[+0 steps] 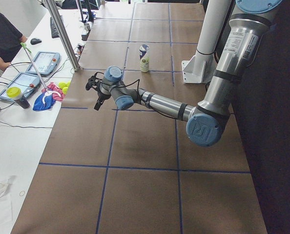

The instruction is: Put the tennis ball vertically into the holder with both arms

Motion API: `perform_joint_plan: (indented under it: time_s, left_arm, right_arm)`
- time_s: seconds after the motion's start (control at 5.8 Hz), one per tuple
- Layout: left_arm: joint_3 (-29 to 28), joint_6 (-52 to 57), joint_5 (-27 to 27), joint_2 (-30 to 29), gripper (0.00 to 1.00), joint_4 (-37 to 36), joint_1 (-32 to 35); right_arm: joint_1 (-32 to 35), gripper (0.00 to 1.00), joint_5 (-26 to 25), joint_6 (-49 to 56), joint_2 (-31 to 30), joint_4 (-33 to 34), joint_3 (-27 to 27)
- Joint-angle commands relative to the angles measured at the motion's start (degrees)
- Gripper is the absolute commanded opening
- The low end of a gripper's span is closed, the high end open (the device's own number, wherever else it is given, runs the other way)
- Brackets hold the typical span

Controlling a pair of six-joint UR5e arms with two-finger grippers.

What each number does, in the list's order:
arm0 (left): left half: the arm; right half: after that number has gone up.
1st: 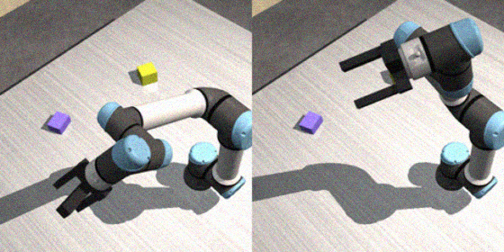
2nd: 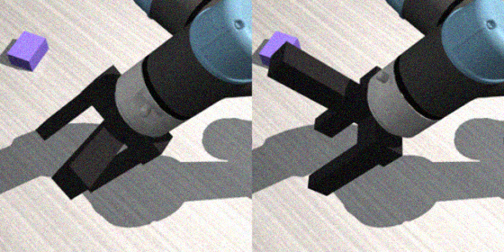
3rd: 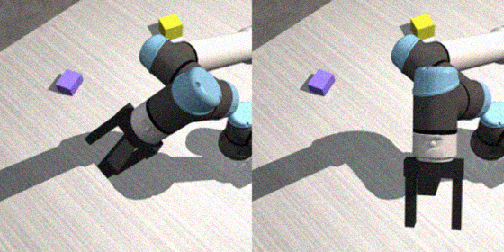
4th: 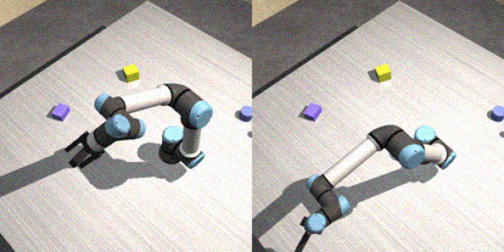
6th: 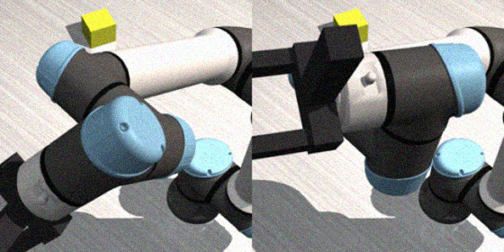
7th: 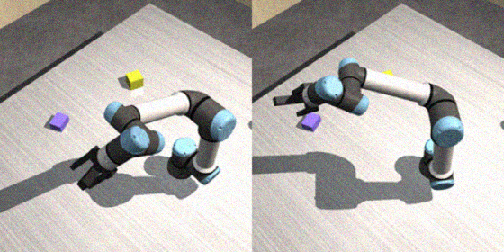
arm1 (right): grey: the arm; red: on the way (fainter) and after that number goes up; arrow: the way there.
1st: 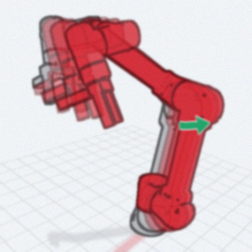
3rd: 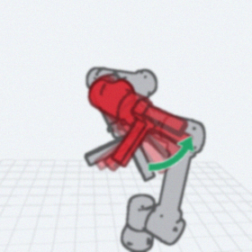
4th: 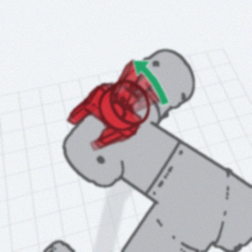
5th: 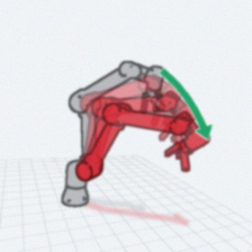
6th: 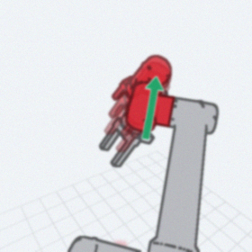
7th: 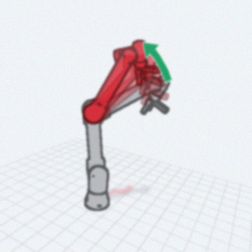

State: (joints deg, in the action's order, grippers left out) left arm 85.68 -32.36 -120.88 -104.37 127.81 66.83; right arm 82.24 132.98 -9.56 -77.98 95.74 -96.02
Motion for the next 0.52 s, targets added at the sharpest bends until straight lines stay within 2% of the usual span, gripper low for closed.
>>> perform_joint_plan:
  time_s: [0.0, 0.17, 0.34]
  left_arm:
    - [1.5, 19.9, -2.7, 3.3, 1.0, -19.6, 8.3]
    - [1.9, 30.7, -4.6, 3.6, 1.0, -27.8, 13.1]
    - [1.9, 31.3, -15.9, 3.8, 1.0, -36.7, 17.9]
  right_arm:
    - [2.0, 1.0, 0.7, 4.5, -2.6, 0.1, 0.8]
    - [2.0, 1.0, 0.8, 4.8, -3.8, 0.1, 1.0]
    - [2.0, 1.0, 1.1, 5.1, -4.4, 0.0, 0.7]
